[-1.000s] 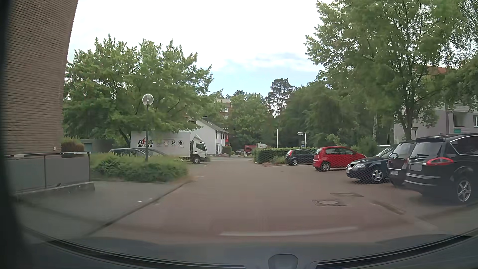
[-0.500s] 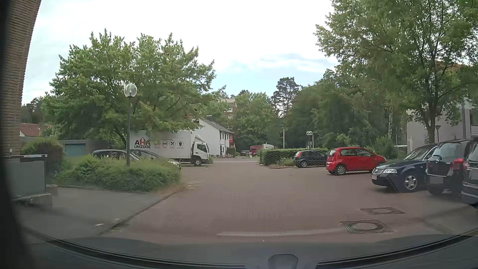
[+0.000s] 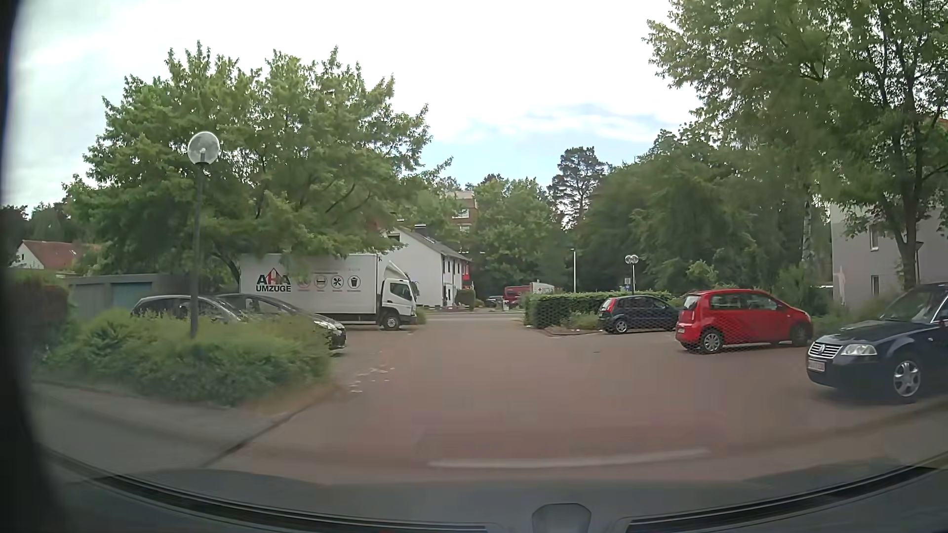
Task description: Follow the waypoints while adhering to traffic rules and regulations
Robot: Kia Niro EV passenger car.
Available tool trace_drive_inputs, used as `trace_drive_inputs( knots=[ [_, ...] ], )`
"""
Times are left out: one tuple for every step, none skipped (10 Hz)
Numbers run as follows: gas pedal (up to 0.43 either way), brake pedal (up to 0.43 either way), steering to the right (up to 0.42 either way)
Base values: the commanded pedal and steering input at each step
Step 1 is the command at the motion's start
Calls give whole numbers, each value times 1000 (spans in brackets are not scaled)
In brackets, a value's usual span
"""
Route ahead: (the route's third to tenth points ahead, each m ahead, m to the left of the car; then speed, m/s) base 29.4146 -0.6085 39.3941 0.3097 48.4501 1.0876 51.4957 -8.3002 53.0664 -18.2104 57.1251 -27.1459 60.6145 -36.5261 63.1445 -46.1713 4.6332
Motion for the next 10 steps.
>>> trace_drive_inputs(
  knots=[
    [67, 6, -23],
    [67, 6, -23],
    [67, 6, -23],
    [59, 6, -23],
    [59, 6, -23],
    [59, 6, -22],
    [59, 6, -19],
    [59, 6, -14],
    [59, 6, -6],
    [59, 6, -5]
  ],
)
